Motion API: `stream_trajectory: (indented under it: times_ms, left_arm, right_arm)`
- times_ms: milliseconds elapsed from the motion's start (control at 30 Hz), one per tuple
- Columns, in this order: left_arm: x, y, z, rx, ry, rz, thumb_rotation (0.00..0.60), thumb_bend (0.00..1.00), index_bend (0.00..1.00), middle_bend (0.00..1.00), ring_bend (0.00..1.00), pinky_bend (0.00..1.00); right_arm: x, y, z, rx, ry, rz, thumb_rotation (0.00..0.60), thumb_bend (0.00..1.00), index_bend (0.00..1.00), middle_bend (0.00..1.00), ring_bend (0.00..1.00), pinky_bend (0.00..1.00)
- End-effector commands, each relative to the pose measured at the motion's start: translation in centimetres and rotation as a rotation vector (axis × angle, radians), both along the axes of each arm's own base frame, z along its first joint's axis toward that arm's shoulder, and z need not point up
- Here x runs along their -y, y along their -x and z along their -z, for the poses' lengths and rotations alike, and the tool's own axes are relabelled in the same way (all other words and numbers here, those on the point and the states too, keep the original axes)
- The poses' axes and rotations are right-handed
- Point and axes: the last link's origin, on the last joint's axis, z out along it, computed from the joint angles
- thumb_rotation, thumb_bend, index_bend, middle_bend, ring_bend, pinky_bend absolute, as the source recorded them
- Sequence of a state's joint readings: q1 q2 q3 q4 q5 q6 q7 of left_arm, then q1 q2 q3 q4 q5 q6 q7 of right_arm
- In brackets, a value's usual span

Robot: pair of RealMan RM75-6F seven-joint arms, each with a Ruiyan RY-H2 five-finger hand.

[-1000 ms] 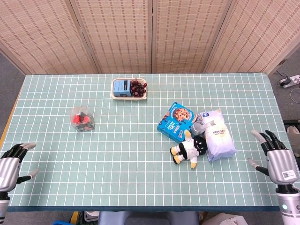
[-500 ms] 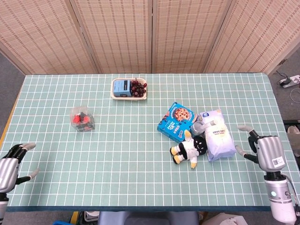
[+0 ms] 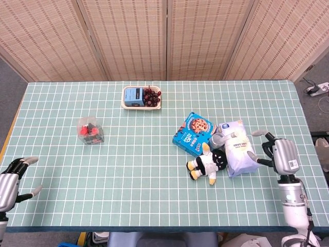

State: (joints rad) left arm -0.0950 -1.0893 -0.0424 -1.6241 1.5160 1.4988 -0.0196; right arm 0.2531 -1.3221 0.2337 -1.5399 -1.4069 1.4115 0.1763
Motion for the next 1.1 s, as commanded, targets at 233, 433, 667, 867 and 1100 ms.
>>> stream_trajectory:
  times_ms: [233, 433, 667, 867, 1100]
  left_arm:
    - [0.0, 0.0, 0.0, 0.004, 0.003, -0.001, 0.600, 0.17, 0.29, 0.25, 0.19, 0.47]
    - [0.0, 0.0, 0.0, 0.005, 0.007, -0.004, 0.600, 0.17, 0.29, 0.25, 0.19, 0.47]
    - [-0.1, 0.1, 0.2, 0.004, 0.018, -0.009, 0.600, 0.17, 0.29, 0.25, 0.19, 0.47]
    - [0.0, 0.0, 0.2, 0.008, 0.021, -0.009, 0.600, 0.17, 0.29, 0.25, 0.19, 0.47]
    - [0.0, 0.0, 0.1, 0.015, 0.022, -0.009, 0.600, 0.17, 0.29, 0.25, 0.19, 0.47]
  right_arm:
    - [1.5, 0.8, 1.5, 0.066, 0.010, 0.030, 0.600, 0.14, 0.43, 1.00, 1.00, 1.00]
    - [1.4, 1.2, 1.7, 0.018, 0.005, 0.040, 0.600, 0.22, 0.47, 1.00, 1.00, 1.00]
    - [0.8, 1.4, 1.7, -0.184, 0.047, 0.069, 0.600, 0.77, 0.48, 1.00, 1.00, 1.00]
    - [-0.2, 0.9, 2.9, -0.352, 0.043, 0.116, 0.600, 0.99, 0.27, 1.00, 1.00, 1.00]
    - [-0.5, 0.1, 4.8, -0.424, 0.017, 0.145, 0.600, 1.00, 0.07, 1.00, 1.00, 1.00]
